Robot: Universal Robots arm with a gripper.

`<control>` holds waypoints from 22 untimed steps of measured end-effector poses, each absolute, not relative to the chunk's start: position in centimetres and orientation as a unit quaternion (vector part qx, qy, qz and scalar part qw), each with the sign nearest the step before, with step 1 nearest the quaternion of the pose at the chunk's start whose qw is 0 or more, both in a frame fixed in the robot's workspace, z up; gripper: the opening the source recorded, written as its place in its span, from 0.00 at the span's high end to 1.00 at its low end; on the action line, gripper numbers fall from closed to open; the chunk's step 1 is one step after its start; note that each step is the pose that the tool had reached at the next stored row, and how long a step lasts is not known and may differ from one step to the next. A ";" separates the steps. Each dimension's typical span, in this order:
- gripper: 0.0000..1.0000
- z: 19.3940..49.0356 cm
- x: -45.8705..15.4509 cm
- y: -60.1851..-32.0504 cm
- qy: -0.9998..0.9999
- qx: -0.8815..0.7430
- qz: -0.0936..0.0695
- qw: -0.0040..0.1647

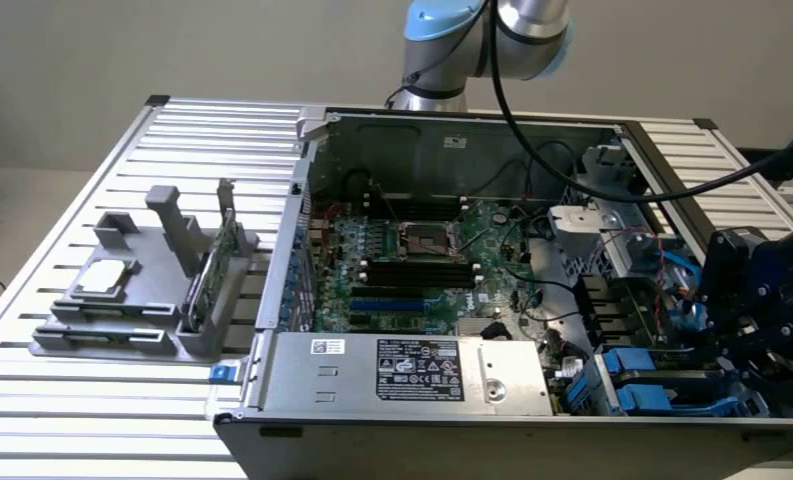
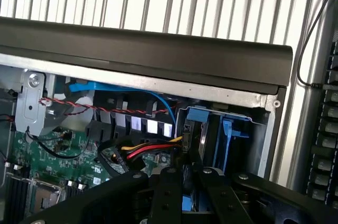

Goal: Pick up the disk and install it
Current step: 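Insert the first disk wire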

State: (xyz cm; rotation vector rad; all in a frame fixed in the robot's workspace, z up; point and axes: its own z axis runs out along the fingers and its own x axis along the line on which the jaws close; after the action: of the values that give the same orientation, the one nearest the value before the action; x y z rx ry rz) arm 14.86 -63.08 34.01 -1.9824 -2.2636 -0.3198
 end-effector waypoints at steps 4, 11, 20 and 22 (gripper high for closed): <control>0.83 34.0 14.7 -63.1 -0.737 -0.665 -0.106 0.056; 0.83 33.9 14.5 -63.0 -0.732 -0.671 -0.108 0.054; 0.83 33.9 14.4 -62.7 -0.731 -0.672 -0.108 0.052; 0.83 33.9 14.3 -62.6 -0.731 -0.672 -0.107 0.051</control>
State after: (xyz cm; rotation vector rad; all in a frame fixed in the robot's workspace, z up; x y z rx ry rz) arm 14.34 -62.65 33.89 -2.0459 -2.2242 -0.3256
